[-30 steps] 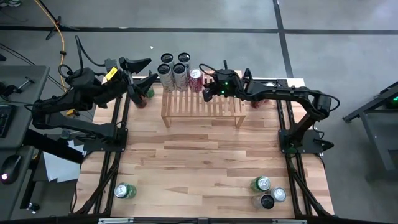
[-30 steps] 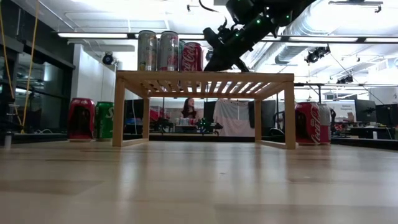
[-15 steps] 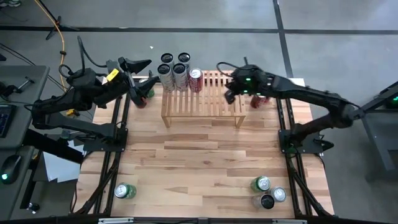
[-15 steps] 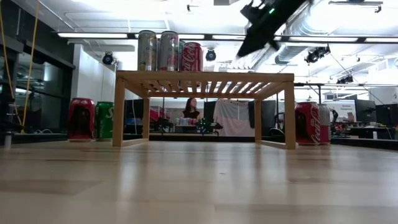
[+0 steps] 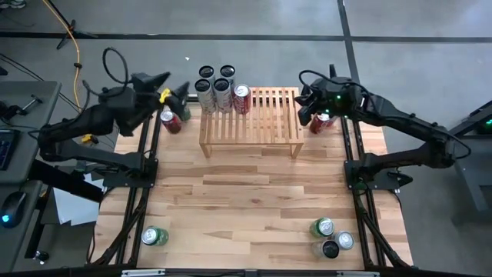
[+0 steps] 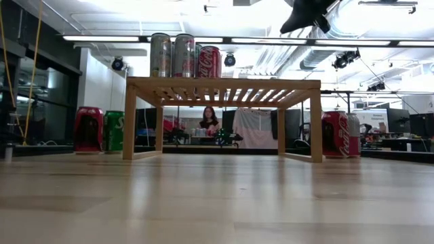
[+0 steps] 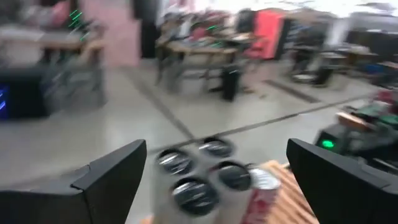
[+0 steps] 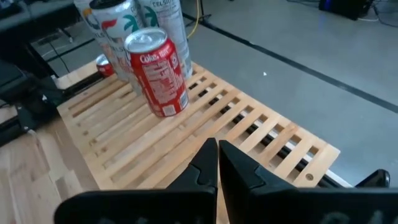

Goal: Place canned beverage on shelf
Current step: Put the left red soda can on the shelf aligned with other red soda can

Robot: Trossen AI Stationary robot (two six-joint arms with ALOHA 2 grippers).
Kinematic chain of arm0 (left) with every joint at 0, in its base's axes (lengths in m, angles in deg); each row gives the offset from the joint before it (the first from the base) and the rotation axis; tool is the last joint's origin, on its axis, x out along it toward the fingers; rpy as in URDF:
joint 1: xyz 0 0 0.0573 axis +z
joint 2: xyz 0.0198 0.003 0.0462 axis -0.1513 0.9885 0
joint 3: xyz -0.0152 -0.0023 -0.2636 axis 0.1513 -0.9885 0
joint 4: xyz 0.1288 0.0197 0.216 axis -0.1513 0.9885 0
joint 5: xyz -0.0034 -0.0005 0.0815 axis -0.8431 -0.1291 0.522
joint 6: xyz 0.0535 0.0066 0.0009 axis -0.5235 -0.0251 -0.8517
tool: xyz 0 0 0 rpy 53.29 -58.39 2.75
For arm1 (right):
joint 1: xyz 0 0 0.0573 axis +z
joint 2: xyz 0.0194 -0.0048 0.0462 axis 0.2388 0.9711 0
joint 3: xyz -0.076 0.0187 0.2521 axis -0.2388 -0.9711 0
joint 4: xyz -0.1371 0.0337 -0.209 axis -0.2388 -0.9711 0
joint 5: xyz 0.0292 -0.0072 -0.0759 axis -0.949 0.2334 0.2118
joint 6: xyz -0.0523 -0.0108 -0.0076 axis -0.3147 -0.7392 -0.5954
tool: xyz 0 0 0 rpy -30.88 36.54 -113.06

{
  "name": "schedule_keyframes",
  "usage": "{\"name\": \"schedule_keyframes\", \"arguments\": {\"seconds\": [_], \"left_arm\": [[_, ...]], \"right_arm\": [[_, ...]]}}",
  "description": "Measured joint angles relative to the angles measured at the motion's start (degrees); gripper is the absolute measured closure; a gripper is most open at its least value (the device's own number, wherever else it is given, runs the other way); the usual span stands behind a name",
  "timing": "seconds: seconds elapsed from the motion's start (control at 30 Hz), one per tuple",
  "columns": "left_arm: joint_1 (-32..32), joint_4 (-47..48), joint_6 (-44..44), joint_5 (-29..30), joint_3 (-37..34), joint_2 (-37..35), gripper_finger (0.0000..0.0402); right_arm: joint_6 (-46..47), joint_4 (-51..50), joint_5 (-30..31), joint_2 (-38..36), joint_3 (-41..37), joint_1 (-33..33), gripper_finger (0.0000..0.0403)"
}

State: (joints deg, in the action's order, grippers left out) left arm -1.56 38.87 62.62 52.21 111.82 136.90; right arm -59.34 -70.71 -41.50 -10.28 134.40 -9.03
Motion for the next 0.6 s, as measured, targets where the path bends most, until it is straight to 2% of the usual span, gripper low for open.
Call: {"name": "schedule_keyframes", "arguments": {"seconds": [0.17, 0.27, 0.33, 0.43, 0.6], "left_arm": [[7.4, 27.0, 17.2, -1.2, 6.1, 1.6, 0.0023], [11.8, 41.0, 25.3, -5.2, 4.8, 3.6, 0.0023], [14.1, 46.9, 29.7, -8.2, 2.3, 4.6, 0.0023], [16.7, 49.2, 32.7, -10.9, -3.2, 5.1, 0.0023], [20.2, 45.0, 35.3, -15.6, -14.1, 5.2, 0.0023]], "right_arm": [[-0.1, -1.3, 0.0, 1.7, 0.0, 0.0, 0.0403], [-0.1, -1.6, 0.0, 3.1, 0.0, 0.0, 0.0403], [-0.2, -1.5, 0.0, 4.1, 0.0, 0.0, 0.0403], [-0.7, -1.5, 0.0, 5.6, 0.0, 0.0, 0.0403], [-0.8, -1.5, 0.0, 6.4, 0.0, 0.0, 0.0402]]}}
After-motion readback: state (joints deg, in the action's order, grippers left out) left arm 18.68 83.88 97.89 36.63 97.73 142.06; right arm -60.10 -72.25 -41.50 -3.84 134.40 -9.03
